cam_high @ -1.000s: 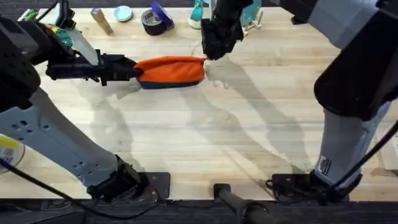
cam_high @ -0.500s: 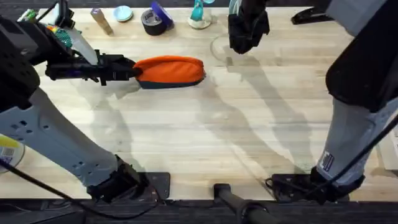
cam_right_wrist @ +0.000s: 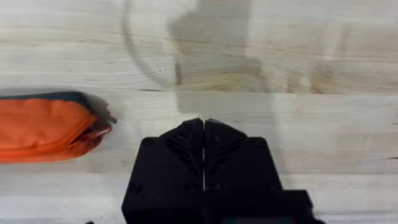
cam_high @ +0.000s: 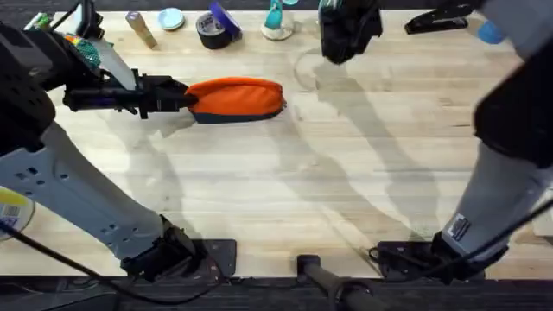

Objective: Unzip the bag, pick up the pens from the table one at a time and place them inside, then zip the bag closed.

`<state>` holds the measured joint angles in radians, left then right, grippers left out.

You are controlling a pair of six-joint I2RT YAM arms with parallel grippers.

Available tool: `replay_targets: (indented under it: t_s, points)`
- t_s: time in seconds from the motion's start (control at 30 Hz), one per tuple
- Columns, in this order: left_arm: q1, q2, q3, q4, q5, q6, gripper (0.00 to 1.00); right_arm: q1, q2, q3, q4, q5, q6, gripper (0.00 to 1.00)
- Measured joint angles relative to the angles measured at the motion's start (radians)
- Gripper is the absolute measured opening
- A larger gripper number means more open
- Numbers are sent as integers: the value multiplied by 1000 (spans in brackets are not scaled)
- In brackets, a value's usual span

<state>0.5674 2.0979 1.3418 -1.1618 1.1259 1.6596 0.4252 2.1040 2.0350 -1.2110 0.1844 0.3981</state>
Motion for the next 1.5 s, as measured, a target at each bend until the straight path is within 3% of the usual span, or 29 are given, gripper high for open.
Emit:
replay_targets:
  t_s: [0.33, 0.43, 0.5, 0.6, 0.63, 0.67, 1.5]
  points:
    - [0, 0, 0, 0, 0, 0, 42, 24, -123, 0, 2, 4, -9, 58]
    - [0, 0, 0, 0, 0, 0, 42, 53, -148, 0, 3, 4, -25, 318]
    - [0, 0, 0, 0, 0, 0, 42, 74, -165, 0, 2, 5, -31, 439]
    - [0, 0, 0, 0, 0, 0, 42, 104, -194, 0, 3, 7, -33, 868]
    - [0, 0, 0, 0, 0, 0, 42, 110, -202, 0, 2, 7, -39, 958]
    - [0, 0, 0, 0, 0, 0, 42, 116, -212, 0, 2, 7, -39, 987]
    - [0, 0, 0, 2, 0, -26, 40, 238, -385, 0, -51, 11, -40, 996]
